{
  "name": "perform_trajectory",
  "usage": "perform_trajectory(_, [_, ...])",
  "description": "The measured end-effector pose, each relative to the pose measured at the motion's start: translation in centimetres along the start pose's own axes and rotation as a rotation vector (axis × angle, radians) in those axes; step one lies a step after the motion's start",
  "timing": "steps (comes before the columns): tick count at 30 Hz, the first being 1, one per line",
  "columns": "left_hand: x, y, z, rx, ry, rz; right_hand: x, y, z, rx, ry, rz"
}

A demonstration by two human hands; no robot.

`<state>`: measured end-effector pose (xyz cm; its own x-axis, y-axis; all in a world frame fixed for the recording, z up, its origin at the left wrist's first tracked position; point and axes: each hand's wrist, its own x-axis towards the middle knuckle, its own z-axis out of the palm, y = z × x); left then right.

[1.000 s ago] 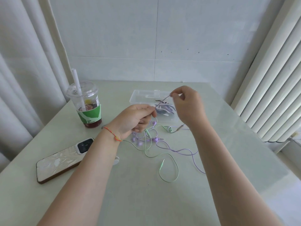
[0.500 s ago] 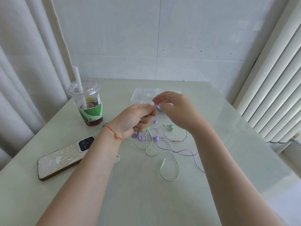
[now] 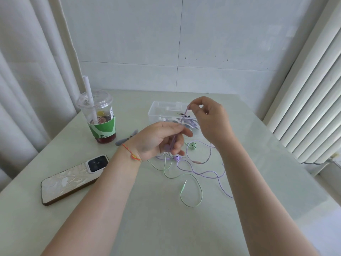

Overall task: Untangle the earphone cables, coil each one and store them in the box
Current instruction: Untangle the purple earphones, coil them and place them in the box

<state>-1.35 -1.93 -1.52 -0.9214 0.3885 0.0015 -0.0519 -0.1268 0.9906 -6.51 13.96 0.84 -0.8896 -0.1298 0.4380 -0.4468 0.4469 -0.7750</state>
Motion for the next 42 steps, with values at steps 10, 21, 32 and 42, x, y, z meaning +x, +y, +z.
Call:
perform_trajectory(10, [-0.3, 1.0, 0.7, -0.285, -0.048, 0.125, -0.7, 1.0, 1.2, -0.223, -0.323, 0.038])
perform_trajectory(21, [0.8, 0.0, -1.3, -0.451, 0.263, 0.217, -1.7, -0.2, 1.7, -0.258, -0.673, 0.025])
perform_trajectory(32, [1.0, -0.8, -1.4, 0.022, 0.526, 0.208, -1.8, -0.5, 1.9, -0.314, -0.691, 0.011])
perform_trajectory(42, [2.1, -1.5, -1.7, -0.184, 0.491, 0.269, -2.6, -1.0, 3.1, -0.398, -0.72, -0.052])
